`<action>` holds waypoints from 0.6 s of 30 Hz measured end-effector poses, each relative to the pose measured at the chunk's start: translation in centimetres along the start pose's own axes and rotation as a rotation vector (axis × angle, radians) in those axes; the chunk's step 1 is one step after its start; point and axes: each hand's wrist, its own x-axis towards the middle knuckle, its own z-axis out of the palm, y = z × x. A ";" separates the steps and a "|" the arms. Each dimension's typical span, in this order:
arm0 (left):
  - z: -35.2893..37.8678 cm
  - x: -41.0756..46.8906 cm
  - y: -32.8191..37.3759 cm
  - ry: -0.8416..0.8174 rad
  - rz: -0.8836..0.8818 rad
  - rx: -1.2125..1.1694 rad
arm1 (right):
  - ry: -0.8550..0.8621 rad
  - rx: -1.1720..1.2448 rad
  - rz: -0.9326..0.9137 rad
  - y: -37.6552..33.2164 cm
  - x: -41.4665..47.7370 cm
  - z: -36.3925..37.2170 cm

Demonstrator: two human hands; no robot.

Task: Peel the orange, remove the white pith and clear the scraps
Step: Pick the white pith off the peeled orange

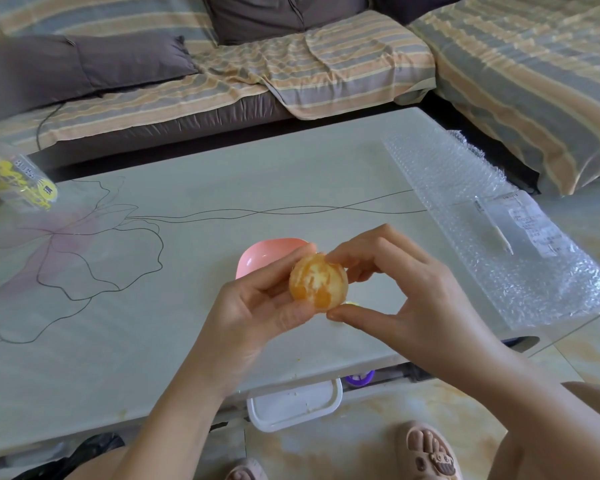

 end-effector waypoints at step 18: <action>0.7 -0.3 -0.2 0.028 0.094 0.130 | 0.049 -0.133 -0.080 0.5 -0.2 0.6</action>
